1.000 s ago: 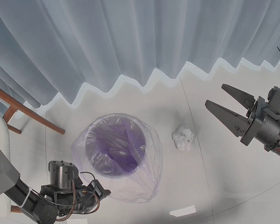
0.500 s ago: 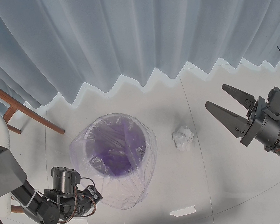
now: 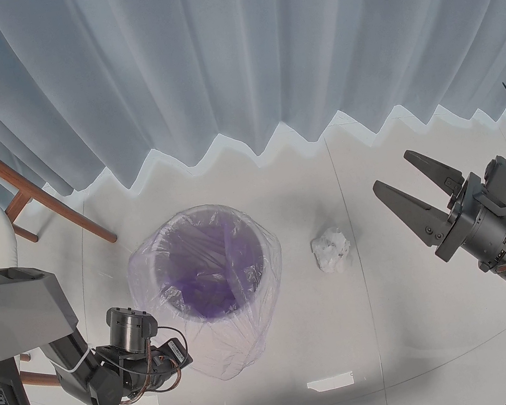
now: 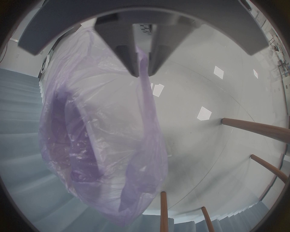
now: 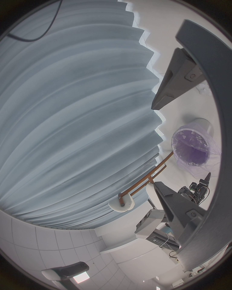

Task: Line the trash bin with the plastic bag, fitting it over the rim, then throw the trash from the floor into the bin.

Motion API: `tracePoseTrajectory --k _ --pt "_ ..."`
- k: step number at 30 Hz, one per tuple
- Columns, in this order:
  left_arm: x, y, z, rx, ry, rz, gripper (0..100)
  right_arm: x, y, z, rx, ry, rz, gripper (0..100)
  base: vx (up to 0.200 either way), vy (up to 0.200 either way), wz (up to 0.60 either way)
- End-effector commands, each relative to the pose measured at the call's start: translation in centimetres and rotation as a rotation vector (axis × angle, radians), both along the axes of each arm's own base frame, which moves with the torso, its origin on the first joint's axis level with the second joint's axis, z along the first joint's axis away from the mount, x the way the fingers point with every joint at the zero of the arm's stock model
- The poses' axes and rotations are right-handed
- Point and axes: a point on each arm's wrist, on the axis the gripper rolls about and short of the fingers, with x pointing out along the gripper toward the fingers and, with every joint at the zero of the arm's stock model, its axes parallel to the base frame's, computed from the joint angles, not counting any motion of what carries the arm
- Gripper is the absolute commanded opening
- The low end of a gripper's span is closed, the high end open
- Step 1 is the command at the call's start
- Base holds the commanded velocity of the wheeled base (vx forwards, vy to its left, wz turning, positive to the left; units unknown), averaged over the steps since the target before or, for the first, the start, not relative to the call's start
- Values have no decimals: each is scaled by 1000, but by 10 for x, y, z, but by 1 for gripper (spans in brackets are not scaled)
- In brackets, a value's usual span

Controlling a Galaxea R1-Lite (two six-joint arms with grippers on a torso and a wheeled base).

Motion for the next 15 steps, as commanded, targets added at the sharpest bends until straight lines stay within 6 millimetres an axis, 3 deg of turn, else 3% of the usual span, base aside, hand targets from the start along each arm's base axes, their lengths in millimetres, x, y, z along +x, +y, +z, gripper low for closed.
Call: tracePoseTrajectory --k 1,6,9,12,13,14,15 --pt "-2 0 -7 11 25 -4 100 0 0 0 2 -1 0 100 0 0 0" --pt "-12 1 2 15 -2 -4 100 0 -1 0 2 -1 -2 100 0 0 0" --pt "-48 6 36 -37 -89 -46 100 1 -1 0 0 1 -3 100 0 0 0" --pt "-81 10 56 -48 -166 -99 100 2 0 -4 -10 15 -3 100 0 0 0" --pt "-97 12 75 -64 -268 -141 100 3 1 -9 -22 34 -3 100 0 0 0" --pt "-100 13 79 -67 -293 -146 100 3 1 -10 -25 38 -5 100 0 0 0" --pt "-112 18 101 -89 -430 -178 100 6 1 -17 -41 63 -11 100 0 0 0"
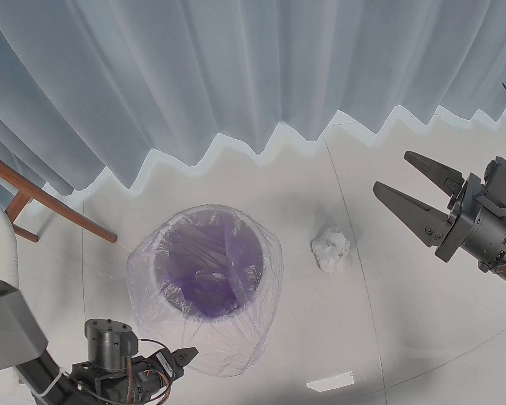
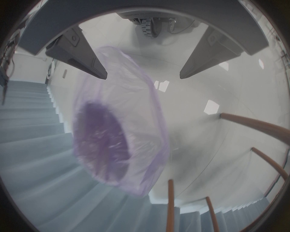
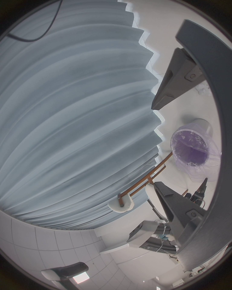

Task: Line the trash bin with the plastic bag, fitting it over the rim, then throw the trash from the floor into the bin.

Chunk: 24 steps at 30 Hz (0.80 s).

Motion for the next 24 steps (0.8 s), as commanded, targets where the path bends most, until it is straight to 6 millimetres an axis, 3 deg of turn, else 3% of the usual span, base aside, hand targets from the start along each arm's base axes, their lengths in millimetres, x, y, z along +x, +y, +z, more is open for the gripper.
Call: tracePoseTrajectory --k 1,5,6,7,8,11,13,15,16,18,21,24 --pt "-74 14 90 -104 -455 -150 100 10 0 -22 -51 81 -20 100 0 0 0" --pt "-88 10 174 -250 -861 -312 100 30 7 -39 -81 143 -46 100 0 0 0" --pt "-92 8 189 -286 -919 -349 100 34 10 -43 -84 158 -47 100 0 0 0" --pt "-93 8 191 -292 -929 -357 100 34 11 -44 -86 161 -46 100 0 0 0" --pt "-103 4 220 -348 -1034 -430 100 42 18 -55 -81 215 -49 100 0 0 0" --pt "-113 2 250 -392 -1125 -474 100 50 33 -65 -31 287 -43 100 0 0 0" --pt "-128 10 278 -422 -1172 -485 100 54 48 -85 35 420 -55 100 0 0 0" --pt "-136 16 286 -422 -1179 -483 100 55 52 -94 50 468 -59 100 0 0 0" --pt "-141 20 289 -423 -1184 -484 100 62 61 -122 51 574 -61 100 0 0 0" --pt "-146 24 294 -422 -1189 -481 100 68 64 -139 45 622 -70 100 0 0 0" --pt "-160 34 300 -409 -1154 -483 100 85 75 -184 16 691 -94 100 0 0 0" --pt "-166 39 303 -394 -1125 -480 100 88 79 -197 -5 707 -96 100 0 0 0"
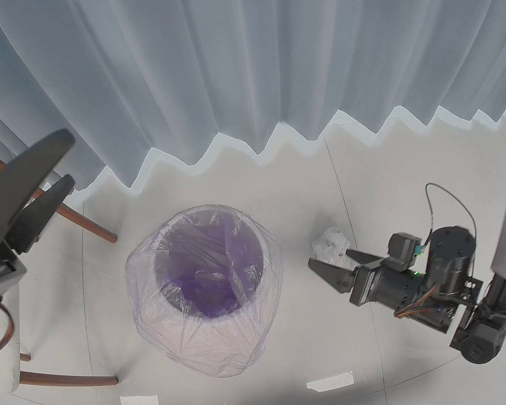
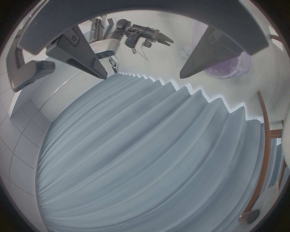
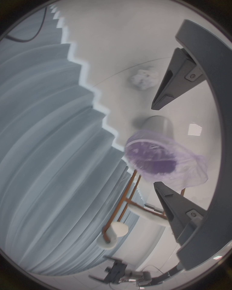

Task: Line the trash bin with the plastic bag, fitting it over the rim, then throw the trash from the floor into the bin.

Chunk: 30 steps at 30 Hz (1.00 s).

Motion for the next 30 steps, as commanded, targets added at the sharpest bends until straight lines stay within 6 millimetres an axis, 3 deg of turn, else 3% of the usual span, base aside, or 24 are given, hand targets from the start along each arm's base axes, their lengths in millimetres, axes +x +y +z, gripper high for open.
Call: tracePoseTrajectory --k 1,8,19,30 --pt "-54 34 41 -59 -120 -30 100 19 26 -84 -60 187 -11 100 0 0 0" --pt "-53 34 38 -38 -116 -24 100 22 23 -74 -40 166 -18 100 0 0 0" --pt "-49 31 28 13 -106 -15 100 33 24 -86 -34 175 -28 100 0 0 0" --pt "-47 30 23 28 -97 -14 100 59 47 -83 28 84 13 100 0 0 0"
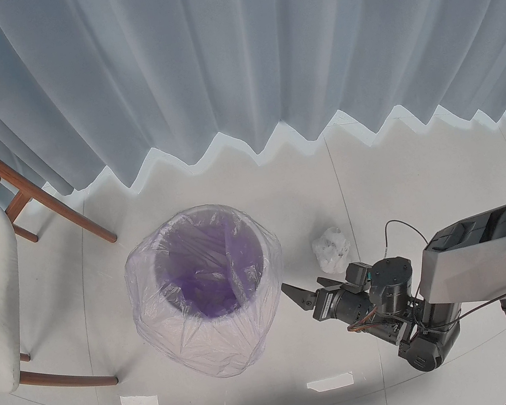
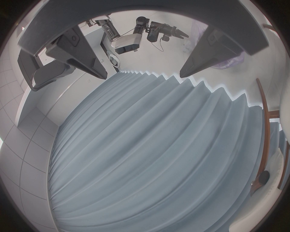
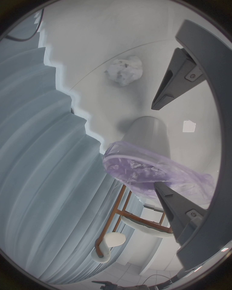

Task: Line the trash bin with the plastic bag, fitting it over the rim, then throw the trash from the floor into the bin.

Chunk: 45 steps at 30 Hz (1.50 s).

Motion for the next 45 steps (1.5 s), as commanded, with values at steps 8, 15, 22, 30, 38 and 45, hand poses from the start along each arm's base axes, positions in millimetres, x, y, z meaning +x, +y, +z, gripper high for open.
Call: tracePoseTrajectory --k 8,15,22,30,38,45 --pt "3 -2 -4 11 16 -1 100 26 24 -4 40 -54 37 100 0 0 0" --pt "4 -3 -6 17 21 -3 100 32 29 -12 48 -57 48 0 0 0 0" --pt "3 -3 -7 16 22 -13 100 31 30 -19 42 -41 65 0 0 0 0" --pt "4 -3 -18 56 35 -72 100 27 28 -45 -23 -12 71 0 0 0 0" --pt "6 -4 -27 111 26 -65 100 27 27 -82 -239 -154 116 0 0 0 0" --pt "9 -3 -15 89 8 -26 100 42 27 -78 -263 -150 26 0 0 0 0"
